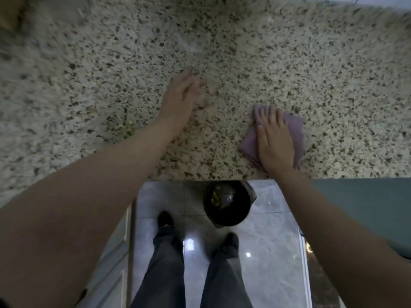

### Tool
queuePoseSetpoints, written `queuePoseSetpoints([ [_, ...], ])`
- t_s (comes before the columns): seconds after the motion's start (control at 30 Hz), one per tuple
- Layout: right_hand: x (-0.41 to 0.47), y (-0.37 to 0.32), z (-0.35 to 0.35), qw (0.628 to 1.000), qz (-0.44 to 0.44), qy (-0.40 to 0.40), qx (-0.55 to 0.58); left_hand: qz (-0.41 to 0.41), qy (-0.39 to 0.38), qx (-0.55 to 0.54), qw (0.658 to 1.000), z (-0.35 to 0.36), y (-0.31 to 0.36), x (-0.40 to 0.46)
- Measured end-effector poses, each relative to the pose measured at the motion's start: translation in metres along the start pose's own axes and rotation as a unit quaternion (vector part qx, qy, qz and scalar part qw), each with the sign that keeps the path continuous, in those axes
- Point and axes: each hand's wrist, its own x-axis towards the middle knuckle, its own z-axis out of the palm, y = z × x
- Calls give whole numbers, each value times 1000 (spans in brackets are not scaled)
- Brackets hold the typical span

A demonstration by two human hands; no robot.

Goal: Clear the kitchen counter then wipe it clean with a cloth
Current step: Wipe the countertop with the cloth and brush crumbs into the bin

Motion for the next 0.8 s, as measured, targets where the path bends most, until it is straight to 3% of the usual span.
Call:
queuePoseSetpoints([
  [0.17,-11,-74,18,999,34,17,-31,54,61,62,995,-103,-38,-24],
  [0.3,-17,-146,33,1000,11,15,26,50,82,183,978,-167,-90,-44],
  [0.57,-25,-287,72,996,-33,-6,80,65,132,211,966,-209,-131,-56],
  [0.7,-23,-288,65,977,0,8,212,24,140,206,968,-204,-137,-60],
  [0.8,-14,-263,55,974,57,23,217,5,129,235,963,-198,-137,-58],
])
